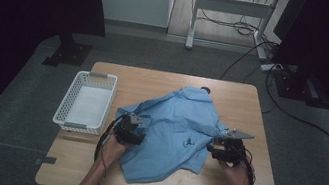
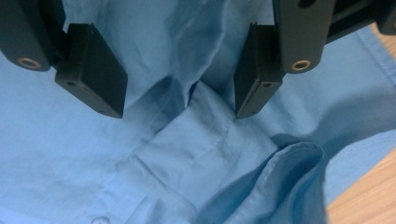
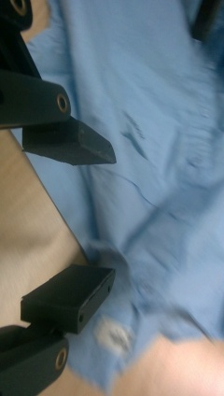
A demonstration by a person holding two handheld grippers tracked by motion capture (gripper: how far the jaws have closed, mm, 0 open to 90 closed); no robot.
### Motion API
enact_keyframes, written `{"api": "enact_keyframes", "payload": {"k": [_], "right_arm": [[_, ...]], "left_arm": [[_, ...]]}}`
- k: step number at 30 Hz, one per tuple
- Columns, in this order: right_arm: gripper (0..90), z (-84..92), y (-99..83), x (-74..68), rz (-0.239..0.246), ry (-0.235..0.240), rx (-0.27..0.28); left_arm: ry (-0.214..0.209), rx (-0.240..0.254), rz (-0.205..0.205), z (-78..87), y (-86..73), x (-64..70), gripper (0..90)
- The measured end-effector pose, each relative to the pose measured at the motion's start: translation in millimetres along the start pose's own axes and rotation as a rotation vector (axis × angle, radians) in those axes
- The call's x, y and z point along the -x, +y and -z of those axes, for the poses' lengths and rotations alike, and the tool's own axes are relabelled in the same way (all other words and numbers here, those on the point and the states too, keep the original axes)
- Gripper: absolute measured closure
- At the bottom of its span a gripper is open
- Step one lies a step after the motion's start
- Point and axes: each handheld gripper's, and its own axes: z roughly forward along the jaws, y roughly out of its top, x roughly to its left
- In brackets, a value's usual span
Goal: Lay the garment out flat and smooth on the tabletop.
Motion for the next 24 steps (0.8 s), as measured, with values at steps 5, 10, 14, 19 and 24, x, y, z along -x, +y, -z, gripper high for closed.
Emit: {"api": "enact_keyframes", "payload": {"k": [5,10,14,19,24], "right_arm": [[31.2,-8.1,-17.9,-12.4,-0.021,0.016,-0.029],[26.8,-17.2,-27.1,-29.9,0.022,-0.016,-0.087],[30.9,-15.9,-27.1,-36.7,0.04,-0.051,-0.133],[33.4,-0.5,-36.4,-25.4,0.007,-0.087,-0.16],[33.8,18.6,-47.9,-2.8,-0.031,-0.156,-0.186]], "left_arm": [[-0.042,0.04,0.046,1.6,-10.2,-7.3,34.4],[-0.041,0.098,0.074,3.7,-21.1,-5.9,36.0],[-0.058,0.083,0.053,11.1,-25.0,1.6,40.9],[-0.055,0.005,-0.004,23.8,-24.9,7.5,43.1],[-0.013,0.07,0.008,39.2,-10.4,-2.0,39.0]]}}
